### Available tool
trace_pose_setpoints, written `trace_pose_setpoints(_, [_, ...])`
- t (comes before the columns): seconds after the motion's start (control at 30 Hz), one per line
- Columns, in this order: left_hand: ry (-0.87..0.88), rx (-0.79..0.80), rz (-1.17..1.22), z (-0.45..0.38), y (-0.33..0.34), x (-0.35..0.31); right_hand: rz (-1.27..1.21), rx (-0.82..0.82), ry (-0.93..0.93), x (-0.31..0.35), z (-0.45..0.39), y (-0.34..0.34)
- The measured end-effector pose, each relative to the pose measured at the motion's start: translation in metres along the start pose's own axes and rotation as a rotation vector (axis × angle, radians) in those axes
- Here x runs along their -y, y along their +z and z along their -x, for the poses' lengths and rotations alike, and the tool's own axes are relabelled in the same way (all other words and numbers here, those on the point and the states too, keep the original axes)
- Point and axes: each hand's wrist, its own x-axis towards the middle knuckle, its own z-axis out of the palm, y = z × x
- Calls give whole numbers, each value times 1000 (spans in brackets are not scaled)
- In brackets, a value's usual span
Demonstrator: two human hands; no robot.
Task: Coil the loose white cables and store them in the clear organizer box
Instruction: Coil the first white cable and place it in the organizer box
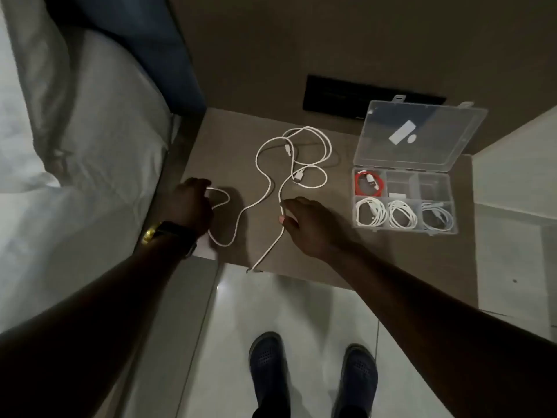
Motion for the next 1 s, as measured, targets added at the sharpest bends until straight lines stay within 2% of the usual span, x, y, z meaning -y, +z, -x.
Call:
trace_pose_setpoints(0.07, [-41,45,-8,-13,1,13,-15,-17,1,3,-6,4])
trace_pose_setpoints(0.23, [-11,145,-207,-34,29,32,-71,-12,-1,8,-11,13])
trace_pose_setpoints(0.33, [-149,158,-152,-34,37,18,-78,-26,-1,10,-17,10])
trace_pose_setpoints(0.4, [-256,128,-24,-27,38,0,-115,-45,3,13,-23,4])
trace_pose_setpoints(0.47, [-285,147,125,-17,35,-19,-165,-74,-14,17,-30,-4])
trace_pose_setpoints(0.63, [-283,260,815,8,8,-77,-214,-70,-178,26,-46,-28])
trace_pose_setpoints(0.7, [-302,280,988,15,-1,-92,-283,-117,-115,27,-52,-41])
trace_pose_setpoints(0.77, [-321,268,1074,19,-9,-99,-520,-103,132,27,-57,-59])
trace_pose_setpoints(0.83, [-339,263,1116,22,-15,-103,-879,-13,364,24,-55,-75])
trace_pose_setpoints(0.93, [-326,257,1081,24,-15,-109,-1265,170,471,18,-46,-91])
trace_pose_setpoints(1.0, [-337,281,1019,26,-13,-111,-1436,212,475,14,-39,-99])
